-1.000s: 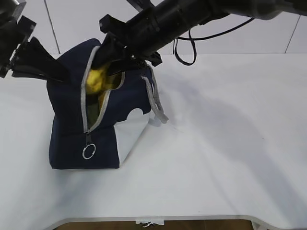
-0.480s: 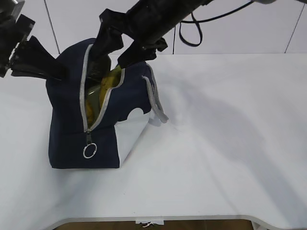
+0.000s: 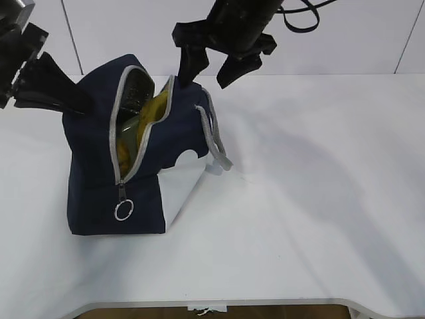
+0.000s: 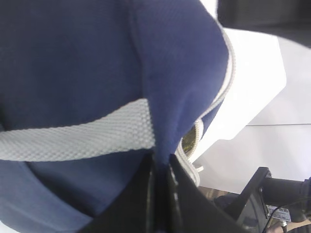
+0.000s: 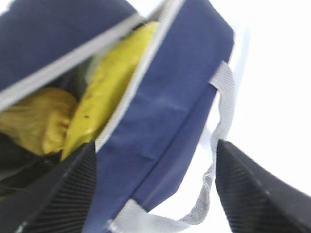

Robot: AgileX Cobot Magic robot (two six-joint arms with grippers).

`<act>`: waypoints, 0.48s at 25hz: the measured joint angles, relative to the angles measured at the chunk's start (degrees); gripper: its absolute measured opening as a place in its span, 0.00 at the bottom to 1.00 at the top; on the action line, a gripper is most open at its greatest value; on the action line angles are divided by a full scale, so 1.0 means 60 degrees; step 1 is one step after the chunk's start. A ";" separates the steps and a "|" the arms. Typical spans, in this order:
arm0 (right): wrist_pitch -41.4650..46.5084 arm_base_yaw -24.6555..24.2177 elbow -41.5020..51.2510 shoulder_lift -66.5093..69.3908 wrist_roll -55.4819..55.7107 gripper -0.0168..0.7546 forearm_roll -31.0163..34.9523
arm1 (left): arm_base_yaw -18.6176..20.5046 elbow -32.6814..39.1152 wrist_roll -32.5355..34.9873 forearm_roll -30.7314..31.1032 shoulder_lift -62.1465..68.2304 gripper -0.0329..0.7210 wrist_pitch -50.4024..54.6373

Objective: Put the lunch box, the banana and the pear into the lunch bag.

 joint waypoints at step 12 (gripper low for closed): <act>0.0003 0.0000 0.0000 0.0855 0.0152 0.61 -0.0023 | 0.0000 0.0000 0.0000 0.0042 0.0000 0.04 0.0000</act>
